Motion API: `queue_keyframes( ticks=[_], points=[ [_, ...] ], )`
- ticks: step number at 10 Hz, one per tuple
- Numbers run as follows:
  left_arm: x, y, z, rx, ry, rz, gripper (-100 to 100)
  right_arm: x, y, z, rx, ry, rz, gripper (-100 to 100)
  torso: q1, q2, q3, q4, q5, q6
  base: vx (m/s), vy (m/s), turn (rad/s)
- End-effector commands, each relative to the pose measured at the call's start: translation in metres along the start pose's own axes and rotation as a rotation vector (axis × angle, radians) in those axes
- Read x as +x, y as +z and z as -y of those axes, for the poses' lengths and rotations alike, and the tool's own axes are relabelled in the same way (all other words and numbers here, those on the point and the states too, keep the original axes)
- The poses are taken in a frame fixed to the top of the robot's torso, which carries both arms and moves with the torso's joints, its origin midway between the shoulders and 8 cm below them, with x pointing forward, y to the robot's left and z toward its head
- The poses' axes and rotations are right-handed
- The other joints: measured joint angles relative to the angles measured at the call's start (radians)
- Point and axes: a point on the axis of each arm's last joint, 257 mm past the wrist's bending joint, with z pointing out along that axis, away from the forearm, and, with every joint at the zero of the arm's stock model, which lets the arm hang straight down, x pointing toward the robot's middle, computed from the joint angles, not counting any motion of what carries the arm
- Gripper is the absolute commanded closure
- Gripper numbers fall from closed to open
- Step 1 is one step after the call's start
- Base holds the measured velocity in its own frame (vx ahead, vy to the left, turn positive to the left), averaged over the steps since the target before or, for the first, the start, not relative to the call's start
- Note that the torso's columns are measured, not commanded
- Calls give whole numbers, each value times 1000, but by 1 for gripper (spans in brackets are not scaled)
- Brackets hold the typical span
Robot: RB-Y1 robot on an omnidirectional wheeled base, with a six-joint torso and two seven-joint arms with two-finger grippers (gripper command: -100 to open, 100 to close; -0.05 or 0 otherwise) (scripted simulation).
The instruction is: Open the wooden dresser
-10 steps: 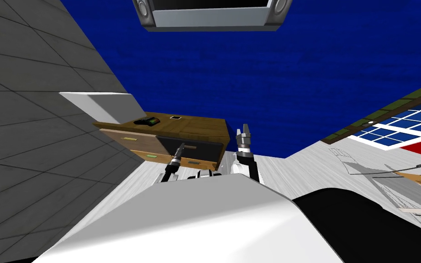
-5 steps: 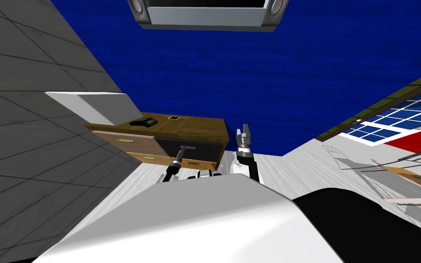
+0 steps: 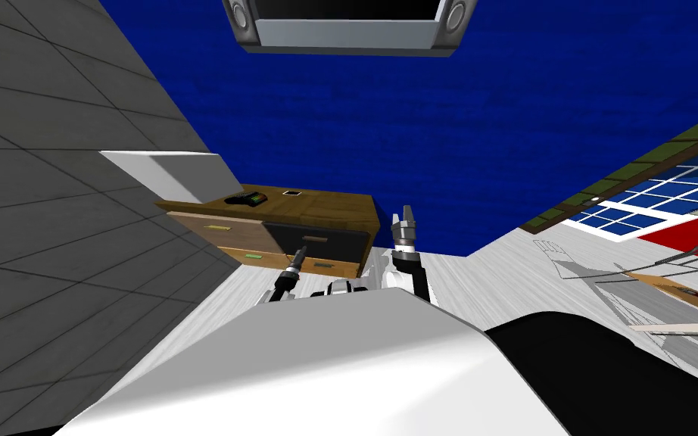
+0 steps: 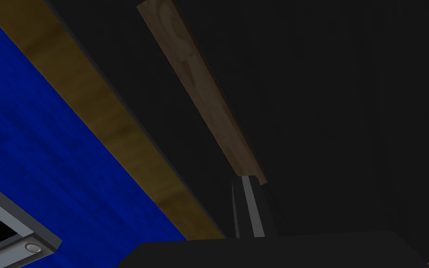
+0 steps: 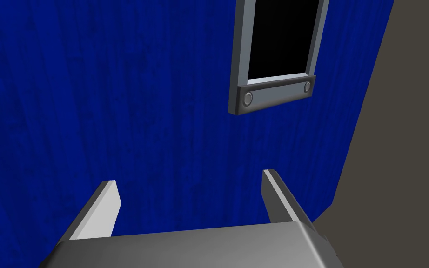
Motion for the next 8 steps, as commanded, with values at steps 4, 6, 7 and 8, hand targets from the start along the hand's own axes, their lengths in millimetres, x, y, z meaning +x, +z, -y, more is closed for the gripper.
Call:
queue_keyframes(
  ticks=[4,6,7,8],
  points=[
    [-2,3,1,-8,-1,-2,-100,0,0,0,0,0,0,0,-1,-17,-11,-5,0,0,56,-11,-30],
    [-4,8,1,-14,-1,-1,-100,0,0,0,0,0,0,0,1,-7,-5,-2,0,0,179,-25,-39],
    [-3,7,1,-11,-1,-1,-100,0,0,0,0,0,0,0,1,-4,-3,-1,0,0,89,-15,-7],
    [-4,7,1,-12,-1,-1,-100,0,0,0,0,0,0,0,2,2,0,0,0,0,22,-3,2]
  ],
)
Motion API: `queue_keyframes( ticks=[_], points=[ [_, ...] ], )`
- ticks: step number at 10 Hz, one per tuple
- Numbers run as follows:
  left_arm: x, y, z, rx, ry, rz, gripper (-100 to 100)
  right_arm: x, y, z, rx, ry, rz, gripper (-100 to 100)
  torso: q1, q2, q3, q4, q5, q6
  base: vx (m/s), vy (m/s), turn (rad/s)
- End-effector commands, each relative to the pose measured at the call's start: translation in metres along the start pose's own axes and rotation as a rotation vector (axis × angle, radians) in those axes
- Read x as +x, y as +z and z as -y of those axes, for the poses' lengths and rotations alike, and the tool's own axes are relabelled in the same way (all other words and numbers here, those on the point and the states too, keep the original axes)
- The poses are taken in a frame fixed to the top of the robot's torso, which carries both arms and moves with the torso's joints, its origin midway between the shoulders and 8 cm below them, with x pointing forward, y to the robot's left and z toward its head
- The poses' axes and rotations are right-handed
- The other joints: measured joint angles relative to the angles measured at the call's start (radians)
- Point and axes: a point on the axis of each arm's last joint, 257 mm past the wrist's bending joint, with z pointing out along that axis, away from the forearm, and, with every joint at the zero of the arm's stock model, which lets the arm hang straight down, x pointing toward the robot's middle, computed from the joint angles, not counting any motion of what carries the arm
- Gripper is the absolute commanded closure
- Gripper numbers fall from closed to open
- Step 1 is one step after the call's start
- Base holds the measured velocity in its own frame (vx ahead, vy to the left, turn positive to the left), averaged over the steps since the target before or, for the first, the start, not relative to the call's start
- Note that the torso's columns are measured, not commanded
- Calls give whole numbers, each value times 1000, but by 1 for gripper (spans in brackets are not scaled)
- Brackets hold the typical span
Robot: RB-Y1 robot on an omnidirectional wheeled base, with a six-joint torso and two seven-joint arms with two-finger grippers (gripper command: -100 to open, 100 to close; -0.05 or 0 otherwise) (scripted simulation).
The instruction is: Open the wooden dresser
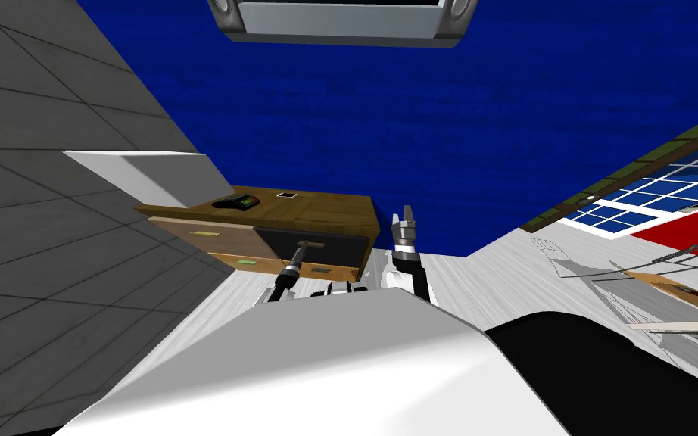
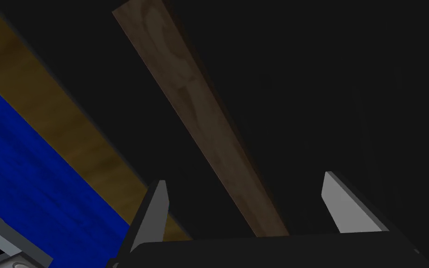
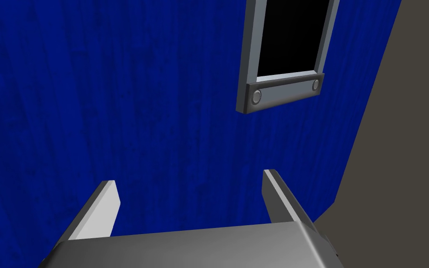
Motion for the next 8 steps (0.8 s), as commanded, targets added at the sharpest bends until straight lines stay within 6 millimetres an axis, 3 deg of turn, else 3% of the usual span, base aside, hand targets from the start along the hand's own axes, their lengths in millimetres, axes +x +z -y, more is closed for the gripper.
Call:
queue_keyframes(
  ticks=[1,6,7,8],
  points=[
    [0,0,0,0,0,0,100,0,0,0,0,0,0,0,0,2,1,1,0,0,11,-1,0],
    [2,-9,4,1,1,-10,100,0,0,0,0,0,0,0,0,-6,-4,-1,0,0,-148,29,21],
    [1,-5,3,-2,2,-7,-100,0,0,0,0,0,0,0,-2,-12,-7,-3,0,0,75,-35,-25],
    [1,-5,2,-2,2,-6,-100,0,0,0,0,0,0,0,-5,-18,-11,-5,-1,0,152,-66,-29]
  ],
)
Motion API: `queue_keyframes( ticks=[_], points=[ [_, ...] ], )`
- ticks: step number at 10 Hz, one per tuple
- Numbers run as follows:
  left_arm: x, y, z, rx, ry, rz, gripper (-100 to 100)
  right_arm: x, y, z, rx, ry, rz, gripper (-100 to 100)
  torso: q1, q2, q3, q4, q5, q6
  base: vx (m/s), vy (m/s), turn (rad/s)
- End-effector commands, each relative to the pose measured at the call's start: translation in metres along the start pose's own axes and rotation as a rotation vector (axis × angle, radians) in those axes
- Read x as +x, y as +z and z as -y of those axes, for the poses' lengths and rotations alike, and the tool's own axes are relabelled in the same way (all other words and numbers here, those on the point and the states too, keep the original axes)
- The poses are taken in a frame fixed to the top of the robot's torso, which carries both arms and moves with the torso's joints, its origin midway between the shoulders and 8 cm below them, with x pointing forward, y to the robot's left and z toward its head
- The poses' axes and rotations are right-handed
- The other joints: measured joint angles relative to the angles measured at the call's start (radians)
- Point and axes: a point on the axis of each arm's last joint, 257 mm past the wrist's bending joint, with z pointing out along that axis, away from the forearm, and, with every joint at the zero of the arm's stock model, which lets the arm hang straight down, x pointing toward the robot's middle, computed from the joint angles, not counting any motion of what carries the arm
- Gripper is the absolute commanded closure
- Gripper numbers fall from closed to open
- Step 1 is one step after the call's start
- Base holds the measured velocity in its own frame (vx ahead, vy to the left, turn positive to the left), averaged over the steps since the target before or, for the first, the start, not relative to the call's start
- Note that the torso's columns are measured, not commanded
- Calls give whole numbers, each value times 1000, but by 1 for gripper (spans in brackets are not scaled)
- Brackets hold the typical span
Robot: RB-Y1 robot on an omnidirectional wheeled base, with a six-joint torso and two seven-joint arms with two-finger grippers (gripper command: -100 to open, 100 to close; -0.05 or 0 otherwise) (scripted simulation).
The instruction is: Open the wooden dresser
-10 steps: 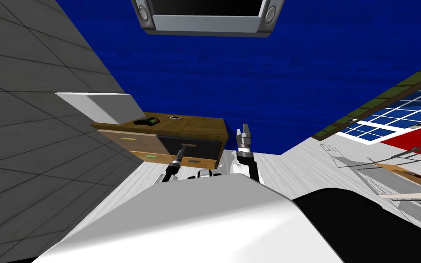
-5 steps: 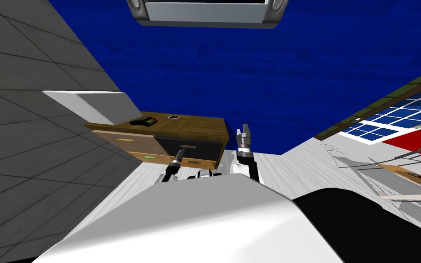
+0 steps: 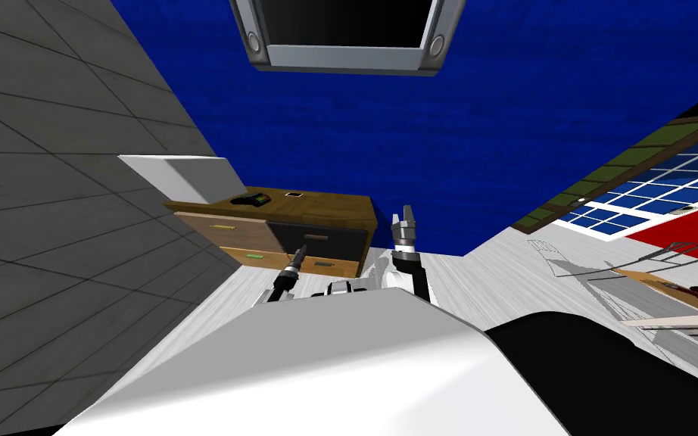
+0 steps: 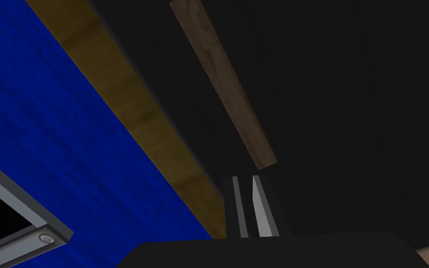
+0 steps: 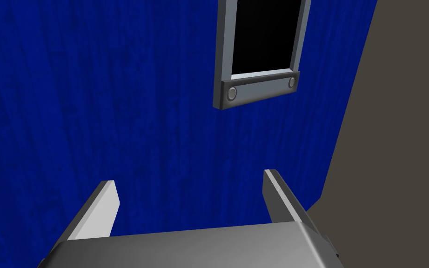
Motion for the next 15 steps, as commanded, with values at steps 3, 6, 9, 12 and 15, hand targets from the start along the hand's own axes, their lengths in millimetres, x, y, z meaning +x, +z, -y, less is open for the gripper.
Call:
queue_keyframes(
  ticks=[3,6,9,12,15],
  points=[
    [-1,5,-1,-3,1,5,-100,0,0,0,0,0,0,0,4,11,6,3,1,0,139,-54,-15],
    [0,1,1,-2,3,0,100,0,0,0,0,0,0,0,5,18,11,5,1,0,-25,3,13],
    [1,-6,4,-2,5,-8,100,0,0,0,0,0,0,0,4,16,10,4,1,0,-200,25,25],
    [-1,0,2,-8,5,0,-100,0,0,0,0,0,0,0,3,-1,-1,0,1,0,28,-11,-16],
    [-4,5,0,-14,6,7,-100,0,0,0,0,0,0,0,3,10,6,3,1,0,163,-62,-16]
  ],
)
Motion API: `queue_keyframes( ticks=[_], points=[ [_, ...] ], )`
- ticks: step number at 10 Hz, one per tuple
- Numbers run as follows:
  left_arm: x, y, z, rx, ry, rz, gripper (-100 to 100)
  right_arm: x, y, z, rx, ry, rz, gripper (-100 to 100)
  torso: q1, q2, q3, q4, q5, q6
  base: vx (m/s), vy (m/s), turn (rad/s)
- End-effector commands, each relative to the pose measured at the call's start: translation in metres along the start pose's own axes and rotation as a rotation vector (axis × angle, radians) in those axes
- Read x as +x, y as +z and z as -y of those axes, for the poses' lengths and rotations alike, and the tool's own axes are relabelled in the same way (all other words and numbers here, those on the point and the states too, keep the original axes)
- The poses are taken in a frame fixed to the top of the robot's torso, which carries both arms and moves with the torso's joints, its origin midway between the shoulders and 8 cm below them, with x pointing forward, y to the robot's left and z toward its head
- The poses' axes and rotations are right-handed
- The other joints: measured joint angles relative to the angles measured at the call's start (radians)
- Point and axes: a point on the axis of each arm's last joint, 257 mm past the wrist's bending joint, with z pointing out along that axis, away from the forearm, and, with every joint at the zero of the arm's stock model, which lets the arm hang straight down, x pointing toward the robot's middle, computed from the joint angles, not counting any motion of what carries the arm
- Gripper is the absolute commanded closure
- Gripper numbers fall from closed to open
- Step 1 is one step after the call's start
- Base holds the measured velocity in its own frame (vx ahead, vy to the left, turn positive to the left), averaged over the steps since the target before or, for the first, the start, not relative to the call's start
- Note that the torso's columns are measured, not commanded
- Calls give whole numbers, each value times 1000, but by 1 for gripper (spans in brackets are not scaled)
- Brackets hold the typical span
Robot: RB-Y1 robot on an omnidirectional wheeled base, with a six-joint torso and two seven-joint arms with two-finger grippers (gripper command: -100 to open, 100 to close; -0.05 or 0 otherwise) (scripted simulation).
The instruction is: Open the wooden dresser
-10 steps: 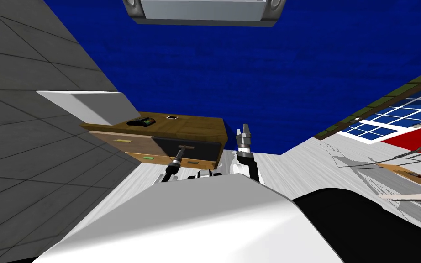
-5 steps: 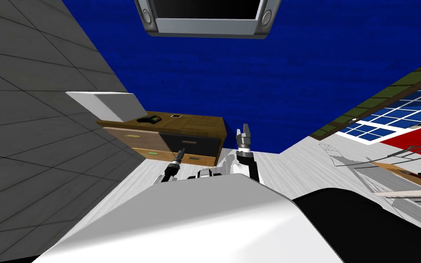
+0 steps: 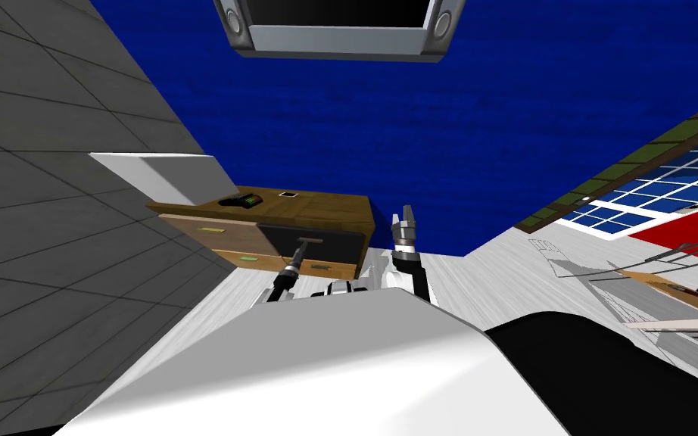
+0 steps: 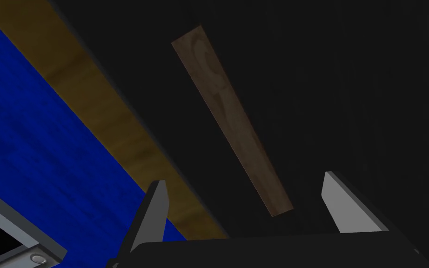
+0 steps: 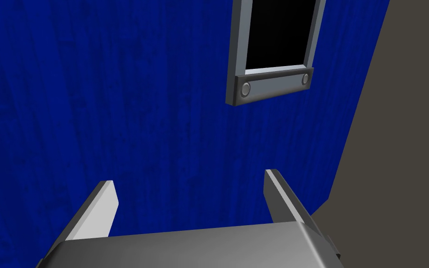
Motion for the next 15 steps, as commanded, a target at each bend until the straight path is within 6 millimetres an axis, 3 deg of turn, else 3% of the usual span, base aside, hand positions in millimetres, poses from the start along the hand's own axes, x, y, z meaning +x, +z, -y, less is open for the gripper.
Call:
queue_keyframes(
  ticks=[1,4,5,6,7,8,10,11,13,14,15],
  points=[
    [-1,2,0,-2,0,3,-100,0,0,0,0,0,0,0,0,3,2,1,0,0,77,-34,-2],
    [-26,29,-10,4,15,38,-100,0,0,0,0,0,0,0,3,11,7,3,1,0,-93,15,-128],
    [-25,38,-10,7,17,33,-100,0,0,0,0,0,0,0,2,9,5,2,1,0,-130,13,-90],
    [-22,38,-23,-20,16,25,-100,0,0,0,0,0,0,0,0,4,2,1,0,0,-59,1,9],
    [-37,49,-19,-3,21,52,-100,0,0,0,0,0,0,0,-1,-2,-1,-1,0,0,-86,11,-115],
    [-37,57,-19,-2,23,48,-100,0,0,0,0,0,0,0,0,0,-1,0,0,0,-84,10,-89],
    [-34,55,-32,-30,21,41,-100,0,0,0,0,0,0,0,0,0,0,0,0,0,-15,-3,-3],
    [-50,68,-28,-15,24,69,-100,0,0,0,0,0,0,0,0,0,0,0,0,0,-69,-4,-161],
    [-47,73,-40,-39,24,60,-100,0,0,0,0,0,0,0,1,5,3,2,0,0,-63,8,-35],
    [-64,86,-31,-18,26,90,-100,0,0,0,0,0,0,0,1,3,2,1,0,0,-87,10,-144],
    [-64,94,-29,-15,28,88,-100,0,0,0,0,0,0,0,1,4,2,1,0,0,-96,7,-93]
  ],
)
